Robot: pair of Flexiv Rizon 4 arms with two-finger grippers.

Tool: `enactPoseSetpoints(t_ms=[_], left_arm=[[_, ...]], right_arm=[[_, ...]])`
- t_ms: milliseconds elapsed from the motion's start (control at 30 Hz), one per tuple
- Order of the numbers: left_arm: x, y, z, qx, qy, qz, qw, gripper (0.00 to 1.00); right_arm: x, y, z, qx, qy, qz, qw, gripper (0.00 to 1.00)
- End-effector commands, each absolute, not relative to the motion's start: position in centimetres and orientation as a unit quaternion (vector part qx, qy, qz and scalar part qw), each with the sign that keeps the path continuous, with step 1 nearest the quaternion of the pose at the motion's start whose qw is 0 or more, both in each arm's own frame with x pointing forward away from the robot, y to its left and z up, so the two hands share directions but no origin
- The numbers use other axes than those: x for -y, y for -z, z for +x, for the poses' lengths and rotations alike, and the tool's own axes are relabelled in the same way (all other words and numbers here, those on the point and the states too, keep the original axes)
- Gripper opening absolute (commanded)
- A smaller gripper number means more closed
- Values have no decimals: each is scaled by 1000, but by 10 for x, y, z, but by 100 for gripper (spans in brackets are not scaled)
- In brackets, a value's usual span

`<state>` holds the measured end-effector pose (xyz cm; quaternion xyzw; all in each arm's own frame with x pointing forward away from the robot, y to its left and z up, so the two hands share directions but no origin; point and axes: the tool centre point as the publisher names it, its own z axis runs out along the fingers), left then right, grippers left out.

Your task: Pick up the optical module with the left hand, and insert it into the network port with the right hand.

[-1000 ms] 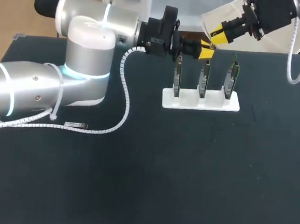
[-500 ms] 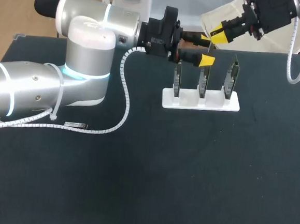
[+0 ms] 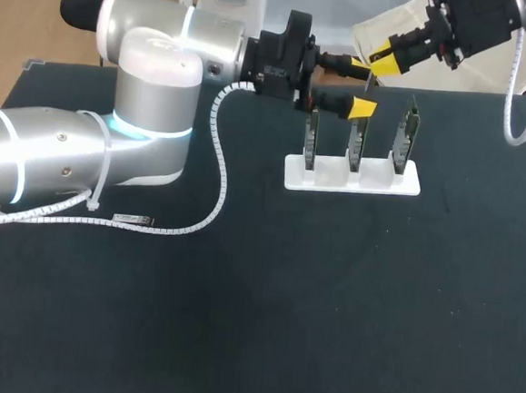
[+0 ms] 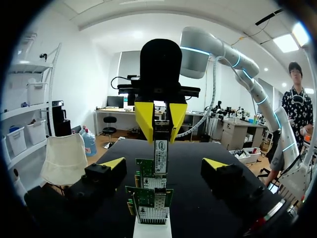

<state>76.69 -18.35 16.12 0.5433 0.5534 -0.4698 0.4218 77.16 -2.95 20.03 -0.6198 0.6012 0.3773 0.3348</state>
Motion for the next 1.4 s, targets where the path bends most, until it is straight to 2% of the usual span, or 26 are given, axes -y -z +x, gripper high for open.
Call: enactPoseSetpoints(t_ms=[33,400,667,1400], left_arm=[[181,-168,769,-560,456,553,416,100],[167,-171,771,-577,423,567,408,100],[158,-166,767,-607,401,575,375,100],[159,-160,762,-619,367,603,346,100]], right_arm=[[29,-200,772,-600,-378,-620,335,0],[30,-199,773,-604,-378,-617,335,0],[29,-198,774,-606,-378,-615,335,0],[28,-198,774,-606,-378,-616,333,0]])
